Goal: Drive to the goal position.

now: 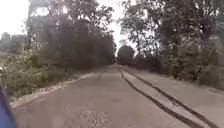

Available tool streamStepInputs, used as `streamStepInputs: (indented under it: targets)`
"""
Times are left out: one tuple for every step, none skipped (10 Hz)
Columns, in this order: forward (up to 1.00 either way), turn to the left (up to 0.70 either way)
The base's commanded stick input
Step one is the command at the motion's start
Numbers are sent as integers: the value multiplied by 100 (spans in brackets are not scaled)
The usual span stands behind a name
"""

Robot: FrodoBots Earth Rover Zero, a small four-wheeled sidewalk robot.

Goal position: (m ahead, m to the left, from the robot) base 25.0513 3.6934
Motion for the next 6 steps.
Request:
streamStepInputs:
  targets:
    - [70,-1]
    - [70,-1]
    - [70,-1]
    - [70,-1]
    - [70,-1]
    - [70,-1]
